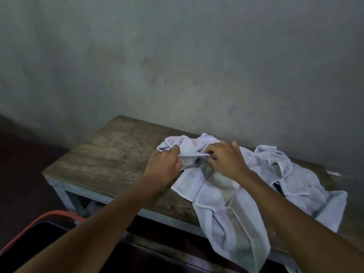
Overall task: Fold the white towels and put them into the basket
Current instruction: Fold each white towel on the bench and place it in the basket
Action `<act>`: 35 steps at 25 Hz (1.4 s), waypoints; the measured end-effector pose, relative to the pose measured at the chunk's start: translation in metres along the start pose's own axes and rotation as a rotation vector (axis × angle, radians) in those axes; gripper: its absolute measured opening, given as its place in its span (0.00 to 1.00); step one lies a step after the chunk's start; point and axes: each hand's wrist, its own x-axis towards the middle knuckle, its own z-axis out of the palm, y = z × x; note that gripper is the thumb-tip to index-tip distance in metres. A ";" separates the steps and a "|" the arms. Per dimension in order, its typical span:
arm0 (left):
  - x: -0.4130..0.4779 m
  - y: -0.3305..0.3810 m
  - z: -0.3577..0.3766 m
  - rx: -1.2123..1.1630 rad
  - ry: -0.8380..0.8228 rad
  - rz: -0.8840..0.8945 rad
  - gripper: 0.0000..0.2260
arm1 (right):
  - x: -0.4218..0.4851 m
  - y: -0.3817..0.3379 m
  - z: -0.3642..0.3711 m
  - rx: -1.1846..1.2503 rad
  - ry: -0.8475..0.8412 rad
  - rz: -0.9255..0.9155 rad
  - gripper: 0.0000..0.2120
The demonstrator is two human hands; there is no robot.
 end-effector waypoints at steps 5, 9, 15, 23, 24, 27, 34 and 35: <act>0.036 0.008 -0.089 -0.096 -0.040 0.104 0.07 | 0.009 0.015 -0.086 0.045 -0.024 0.058 0.08; 0.066 0.026 -0.164 -0.069 0.019 0.160 0.07 | -0.007 0.037 -0.150 0.070 0.050 0.138 0.08; 0.080 0.036 -0.232 0.028 0.003 0.237 0.10 | -0.035 0.058 -0.226 0.165 0.054 0.171 0.06; 0.087 0.063 -0.269 0.038 0.060 0.218 0.08 | -0.050 0.061 -0.295 0.058 0.169 0.245 0.16; 0.088 0.062 -0.273 0.055 0.013 0.227 0.08 | -0.050 0.063 -0.303 0.074 0.189 0.265 0.16; 0.086 0.057 -0.285 0.082 -0.004 0.226 0.08 | -0.052 0.066 -0.322 0.088 0.230 0.250 0.13; 0.077 0.027 -0.325 -0.460 -0.558 0.005 0.05 | -0.065 0.067 -0.347 0.576 -0.309 0.198 0.05; 0.077 0.023 -0.327 -0.551 -0.683 -0.053 0.05 | -0.064 0.070 -0.347 0.632 -0.402 0.207 0.05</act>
